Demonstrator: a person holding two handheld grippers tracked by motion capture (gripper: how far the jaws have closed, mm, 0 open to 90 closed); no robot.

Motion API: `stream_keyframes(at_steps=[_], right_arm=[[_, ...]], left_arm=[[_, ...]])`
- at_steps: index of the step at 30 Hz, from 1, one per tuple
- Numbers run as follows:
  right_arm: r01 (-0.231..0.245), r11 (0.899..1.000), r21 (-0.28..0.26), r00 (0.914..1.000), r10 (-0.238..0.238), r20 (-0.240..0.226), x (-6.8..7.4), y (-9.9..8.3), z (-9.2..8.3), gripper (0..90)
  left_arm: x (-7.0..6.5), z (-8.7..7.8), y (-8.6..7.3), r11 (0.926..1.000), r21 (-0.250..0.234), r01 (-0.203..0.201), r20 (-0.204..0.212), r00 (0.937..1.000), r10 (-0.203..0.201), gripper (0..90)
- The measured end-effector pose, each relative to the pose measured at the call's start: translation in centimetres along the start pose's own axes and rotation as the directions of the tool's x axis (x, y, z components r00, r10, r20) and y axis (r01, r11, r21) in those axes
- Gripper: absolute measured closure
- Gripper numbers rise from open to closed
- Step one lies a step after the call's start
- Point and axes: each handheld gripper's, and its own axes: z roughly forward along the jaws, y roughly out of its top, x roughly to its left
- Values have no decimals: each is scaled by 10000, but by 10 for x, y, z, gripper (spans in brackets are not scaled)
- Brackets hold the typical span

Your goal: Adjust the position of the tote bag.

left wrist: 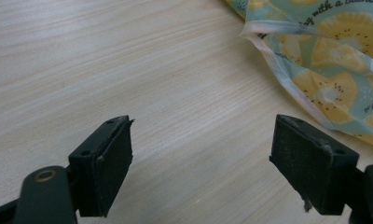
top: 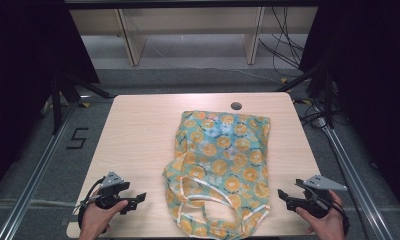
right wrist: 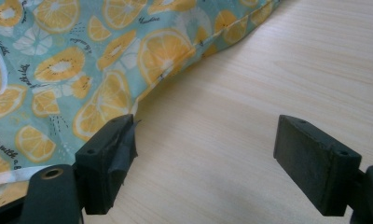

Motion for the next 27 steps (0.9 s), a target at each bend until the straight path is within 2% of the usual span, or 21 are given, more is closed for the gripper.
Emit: stream_keyframes(at_steps=[3, 4, 6, 7, 8, 9, 10, 11, 12, 13, 16, 18, 19, 20, 21, 22, 23, 24, 25, 26, 27], right_arm=[[-166, 9999, -36, 9998, 166, 113, 2, 0, 1, 208], [-166, 9999, -36, 9998, 166, 113, 2, 0, 1, 208], [39, 10000, -14, 9999, -39, 160, 2, 1, 2, 204], [108, 9999, -85, 9999, -109, -74, 1, 3, 2, 199], [-157, 9999, -44, 9999, 157, 10, 5, 4, 2, 195], [173, 9998, -128, 9998, -174, -60, 3, 8, 5, 188], [173, 9998, -128, 9998, -174, -60, 3, 8, 5, 188], [-179, 9998, -95, 9998, 178, -60, 6, 10, 5, 185], [-21, 9999, -130, 10000, 21, -34, 7, 16, 7, 176], [186, 9997, -168, 9997, -188, -131, 6, 19, 8, 177], [427, 9988, -225, 9987, -433, -270, 7, 25, 11, 194], [607, 9979, -236, 9976, -615, -326, 9, 31, 15, 201], [435, 9990, -73, 9987, -437, -273, 13, 37, 19, 201], [435, 9990, -73, 9987, -437, -273, 13, 37, 19, 201], [759, 9971, -55, 9967, -760, -284, 11, 40, 22, 207], [471, 9989, -6, 9986, -471, -257, 15, 42, 25, 206], [658, 9978, 3, 9977, -657, -157, 15, 45, 28, 207], [829, 9965, 48, 9960, -827, -326, 14, 48, 32, 207], [492, 9984, 272, 9986, -486, -220, 19, 53, 37, 207], [492, 9984, 272, 9986, -486, -220, 19, 53, 37, 207], [1142, 9932, 232, 9932, -1136, -254, 16, 57, 44, 207]], left_arm=[[0, 1, 1, 9999, -64, 139, -54, 9999, -139, 197], [1, -1, 1, 10000, 82, 14, -35, 10000, -14, 197], [2, -1, 2, 9999, 102, -24, 26, 10000, 23, 195], [1, 1, 2, 10000, -9, 81, 55, 10000, -81, 190], [1, 2, 3, 9998, -126, 134, 68, 9999, -133, 186], [1, 5, 7, 9984, -464, 319, 103, 9995, -315, 179], [1, 5, 7, 9984, -464, 319, 103, 9995, -315, 175], [3, 5, 11, 9995, -291, 117, 115, 9999, -114, 175], [3, 6, 14, 9996, -248, 97, 157, 9998, -93, 170], [0, 12, 18, 9956, -780, 520, 212, 9985, -505, 169], [2, 16, 25, 9970, -602, 477, 318, 9984, -459, 169], [3, 23, 34, 9947, -772, 684, 391, 9971, -655, 169], [6, 27, 43, 9903, -703, 1195, 1122, 9874, -1112, 167], [6, 27, 43, 9903, -703, 1195, 1122, 9874, -1112, 167], [8, 29, 49, 9881, -727, 1353, 1288, 9837, -1252, 167], [8, 30, 55, 9889, -815, 1242, 1178, 9864, -1142, 168], [8, 30, 60, 9940, -675, 861, 963, 9922, -794, 168], [6, 31, 66, 9934, -768, 849, 854, 9933, -783, 168], [4, 35, 75, 9950, -781, 615, 735, 9957, -558, 168], [4, 35, 75, 9950, -781, 615, 735, 9957, -558, 168], [2, 41, 82, 9963, -683, 525, 745, 9961, -473, 168]])
